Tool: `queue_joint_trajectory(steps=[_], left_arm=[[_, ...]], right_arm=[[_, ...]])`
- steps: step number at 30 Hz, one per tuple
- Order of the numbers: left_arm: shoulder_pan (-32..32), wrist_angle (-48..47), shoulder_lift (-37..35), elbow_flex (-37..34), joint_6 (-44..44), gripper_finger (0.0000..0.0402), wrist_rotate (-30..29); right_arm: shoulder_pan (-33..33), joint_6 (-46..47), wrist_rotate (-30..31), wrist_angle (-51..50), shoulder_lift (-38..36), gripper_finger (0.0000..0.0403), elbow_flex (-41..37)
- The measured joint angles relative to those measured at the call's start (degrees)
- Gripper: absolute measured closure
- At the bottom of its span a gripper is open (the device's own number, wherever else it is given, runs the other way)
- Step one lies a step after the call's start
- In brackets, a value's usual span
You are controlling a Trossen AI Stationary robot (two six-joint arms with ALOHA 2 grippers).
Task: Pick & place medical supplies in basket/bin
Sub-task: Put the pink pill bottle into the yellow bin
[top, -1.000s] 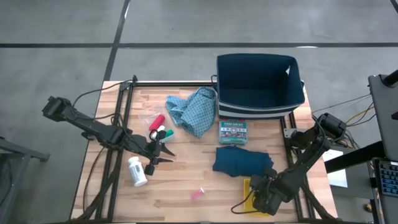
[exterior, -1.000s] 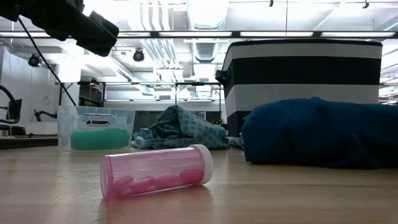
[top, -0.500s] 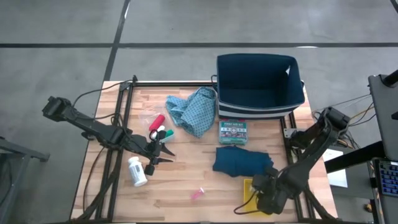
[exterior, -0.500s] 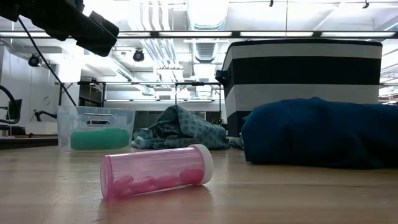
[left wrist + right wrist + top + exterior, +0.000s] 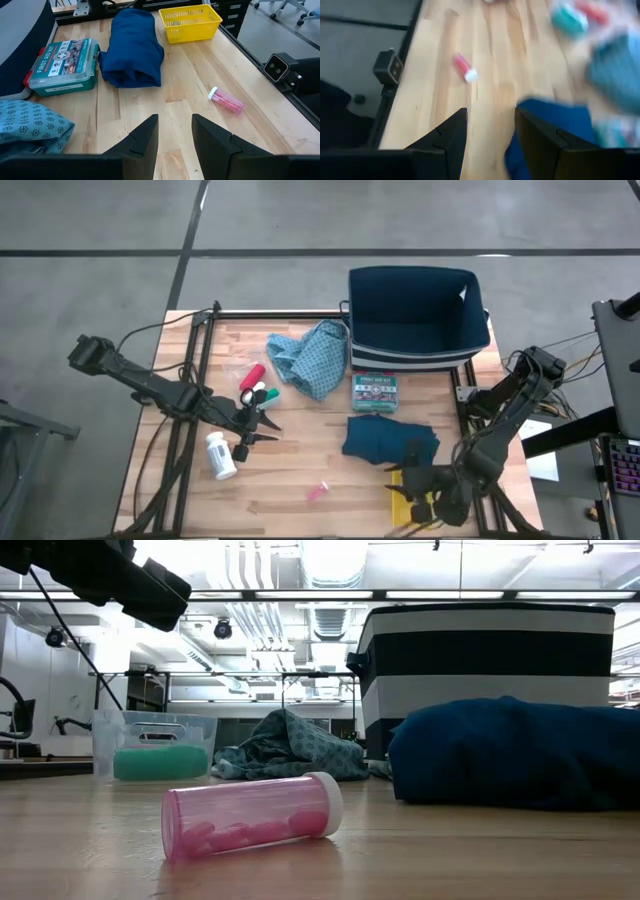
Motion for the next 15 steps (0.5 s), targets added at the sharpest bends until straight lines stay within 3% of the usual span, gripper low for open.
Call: queue_joint_trajectory(steps=[5,11,15], left_arm=[[0.0,0.0,0.0,0.0,0.0,0.0281,0.0],[0.0,-0.2,0.0,0.0,0.0,0.0281,0.0],[0.0,-0.2,0.0,0.0,0.0,0.0281,0.0]], right_arm=[[-1.7,-17.8,1.8,10.4,2.3,0.0236,-0.3],[-5.1,-24.8,2.5,20.5,5.7,0.0228,-0.4],[-8.0,-26.8,-0.6,25.1,8.3,0.0223,-0.3]])
